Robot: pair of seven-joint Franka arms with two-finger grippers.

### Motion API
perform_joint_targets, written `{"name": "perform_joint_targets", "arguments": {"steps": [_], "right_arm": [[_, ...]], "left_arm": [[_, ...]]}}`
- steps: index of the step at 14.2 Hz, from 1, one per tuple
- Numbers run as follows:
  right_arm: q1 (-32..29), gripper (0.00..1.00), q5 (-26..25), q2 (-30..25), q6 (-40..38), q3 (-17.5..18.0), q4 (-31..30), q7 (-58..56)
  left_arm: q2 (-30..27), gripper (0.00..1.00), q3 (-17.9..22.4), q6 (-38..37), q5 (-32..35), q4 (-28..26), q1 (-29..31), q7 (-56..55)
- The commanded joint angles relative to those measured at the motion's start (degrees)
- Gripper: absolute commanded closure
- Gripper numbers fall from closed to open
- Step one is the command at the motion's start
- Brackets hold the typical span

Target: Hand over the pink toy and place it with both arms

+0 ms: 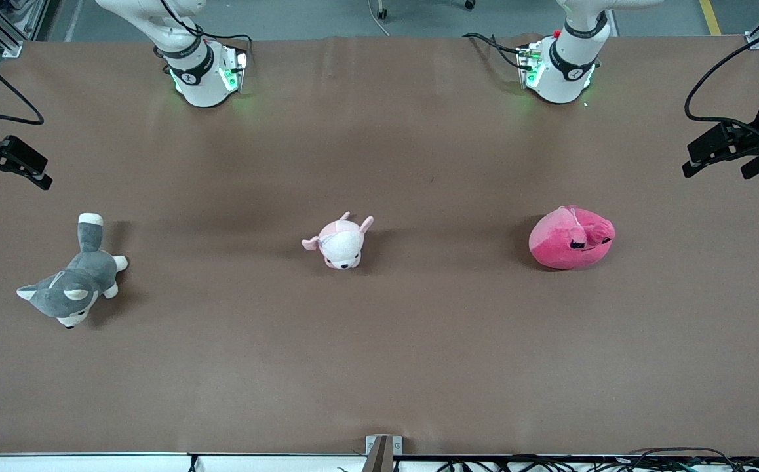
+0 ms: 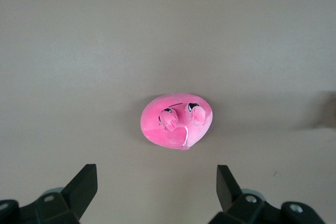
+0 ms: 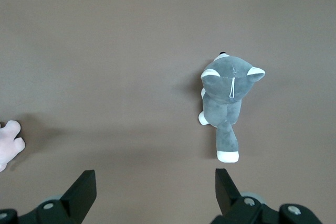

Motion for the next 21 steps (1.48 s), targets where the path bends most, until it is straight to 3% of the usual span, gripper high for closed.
{"name": "perform_joint_targets", "arguments": {"steps": [1,4,11,18,21], "right_arm": [[-0.42,0.00,0.04,-1.10,-0.20,0.34,-0.73,0.18],[-0.59,0.00,0.12,-1.01,-2.03,0.16,0.14,0.35],[-0.51,0.00,0.13,-0.57,-5.21,0.25,4.01,0.62],[-0.42,0.00,1.18,0.31,-7.83,0.25,4.98,0.97],[0.46,0.00,1.18,1.71,-8.11,0.34,4.89,0.88]], "left_arm": [[-0.31,0.00,-0.19,-0.72,-1.45,0.36,0.60,0.15],[0.92,0.00,0.42,-0.81,-6.65,0.71,1.21,-0.29],[7.42,0.00,-0.28,-0.90,-1.56,-3.32,0.95,-2.21],[8.66,0.00,-0.45,14.63,1.61,-18.52,-0.89,-5.47],[11.55,0.00,-1.33,18.60,1.61,-20.12,-1.16,-8.10]]}}
